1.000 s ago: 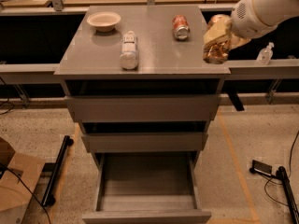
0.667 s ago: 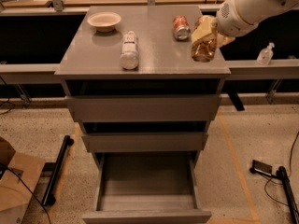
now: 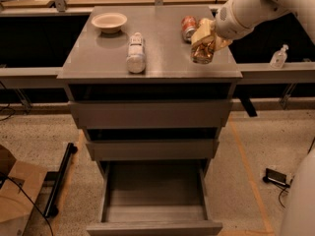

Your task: Pick orange can from bottom drawer and place on counter

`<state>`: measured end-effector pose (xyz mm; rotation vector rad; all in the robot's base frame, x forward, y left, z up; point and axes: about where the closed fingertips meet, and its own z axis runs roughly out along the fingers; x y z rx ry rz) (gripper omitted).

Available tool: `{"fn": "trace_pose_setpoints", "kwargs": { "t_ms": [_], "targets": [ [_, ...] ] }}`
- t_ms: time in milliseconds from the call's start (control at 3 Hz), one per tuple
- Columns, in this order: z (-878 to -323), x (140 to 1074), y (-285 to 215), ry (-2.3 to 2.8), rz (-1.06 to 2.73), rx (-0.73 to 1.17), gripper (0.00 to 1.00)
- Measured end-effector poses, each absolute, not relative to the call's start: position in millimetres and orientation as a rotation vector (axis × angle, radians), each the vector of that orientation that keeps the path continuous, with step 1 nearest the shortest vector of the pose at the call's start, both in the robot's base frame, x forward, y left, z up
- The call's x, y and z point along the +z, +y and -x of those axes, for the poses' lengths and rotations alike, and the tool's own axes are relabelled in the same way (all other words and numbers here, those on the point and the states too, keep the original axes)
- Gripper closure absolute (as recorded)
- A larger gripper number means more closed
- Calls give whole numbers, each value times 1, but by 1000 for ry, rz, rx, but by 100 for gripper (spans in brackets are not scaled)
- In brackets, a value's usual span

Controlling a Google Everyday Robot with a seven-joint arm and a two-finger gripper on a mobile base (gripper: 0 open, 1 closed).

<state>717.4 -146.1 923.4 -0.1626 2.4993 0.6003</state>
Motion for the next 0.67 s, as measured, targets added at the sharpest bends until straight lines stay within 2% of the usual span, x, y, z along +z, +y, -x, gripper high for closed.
{"fn": "trace_pose_setpoints", "kwargs": {
  "t_ms": [667],
  "targets": [
    [-743,898,-138,2548,138,572,35]
  ]
}}
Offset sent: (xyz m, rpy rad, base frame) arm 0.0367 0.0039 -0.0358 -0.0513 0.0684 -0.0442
